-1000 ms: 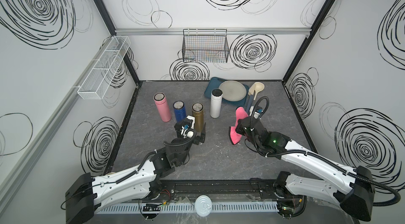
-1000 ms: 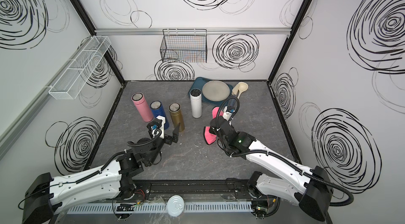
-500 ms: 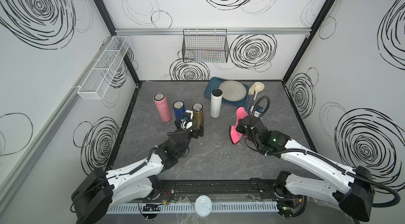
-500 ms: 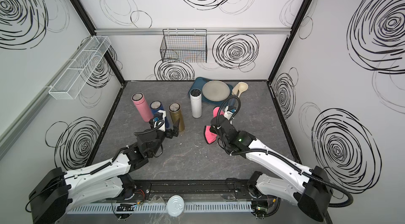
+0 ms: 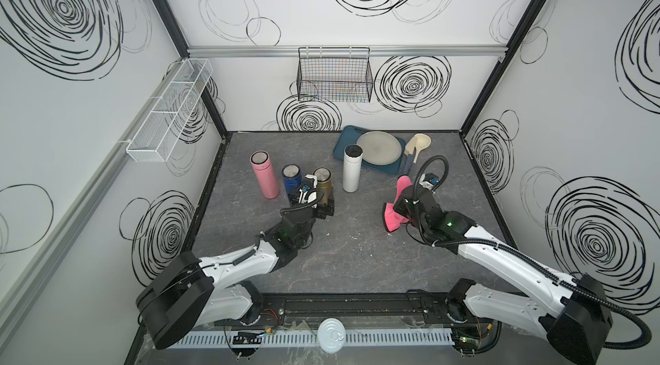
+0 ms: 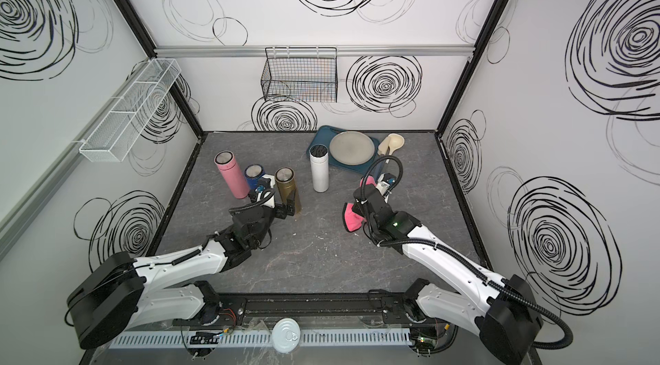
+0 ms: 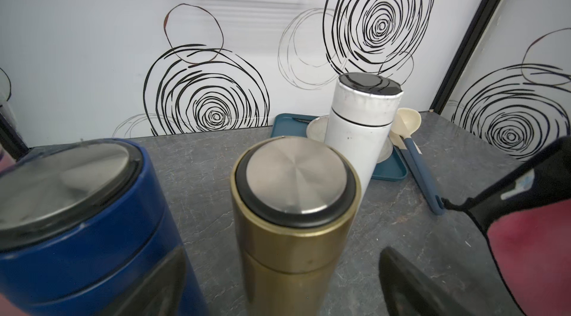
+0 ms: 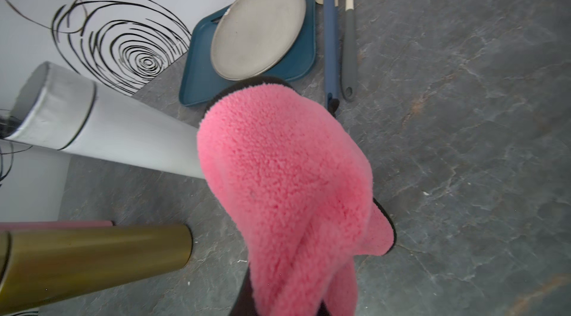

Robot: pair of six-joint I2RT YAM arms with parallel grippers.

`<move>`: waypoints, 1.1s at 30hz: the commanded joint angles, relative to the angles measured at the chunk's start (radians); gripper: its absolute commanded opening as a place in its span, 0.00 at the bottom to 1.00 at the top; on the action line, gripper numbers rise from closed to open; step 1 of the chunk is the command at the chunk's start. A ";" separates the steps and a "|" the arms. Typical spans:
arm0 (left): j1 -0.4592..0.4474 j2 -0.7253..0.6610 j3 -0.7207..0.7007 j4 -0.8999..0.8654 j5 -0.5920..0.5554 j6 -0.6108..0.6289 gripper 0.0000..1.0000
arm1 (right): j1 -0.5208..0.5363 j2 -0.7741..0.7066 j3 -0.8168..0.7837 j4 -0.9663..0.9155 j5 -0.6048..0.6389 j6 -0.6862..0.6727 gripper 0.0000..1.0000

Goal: Wipe the surface of the thermos
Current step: Pick up the thermos from the center of the board.

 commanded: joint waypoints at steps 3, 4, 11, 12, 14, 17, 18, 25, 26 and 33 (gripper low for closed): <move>0.018 0.072 0.014 0.190 0.050 0.012 0.99 | -0.076 -0.062 -0.042 -0.036 -0.005 -0.003 0.00; 0.018 0.086 0.016 0.207 0.054 0.018 0.99 | -0.083 -0.072 -0.051 -0.028 -0.012 -0.013 0.00; 0.041 0.160 0.005 0.343 0.060 0.040 0.99 | -0.086 -0.092 -0.080 0.029 -0.052 -0.065 0.00; 0.049 0.172 0.001 0.370 0.067 0.041 0.99 | -0.085 -0.089 -0.080 0.030 -0.052 -0.066 0.00; 0.063 0.192 0.004 0.396 0.079 0.040 0.99 | -0.087 -0.080 -0.079 0.027 -0.053 -0.062 0.00; 0.068 0.223 0.005 0.446 0.089 0.058 1.00 | -0.087 -0.068 -0.081 0.029 -0.073 -0.062 0.00; 0.068 0.234 0.009 0.461 0.091 0.064 1.00 | -0.086 -0.070 -0.086 0.036 -0.082 -0.062 0.00; 0.070 0.297 0.035 0.501 0.087 0.081 0.97 | -0.087 -0.094 -0.109 0.068 -0.097 -0.095 0.00; 0.070 0.304 0.038 0.507 0.086 0.083 0.97 | -0.087 -0.095 -0.107 0.064 -0.092 -0.098 0.00; 0.079 0.353 0.057 0.551 0.083 0.100 0.94 | -0.087 -0.095 -0.112 0.059 -0.083 -0.089 0.00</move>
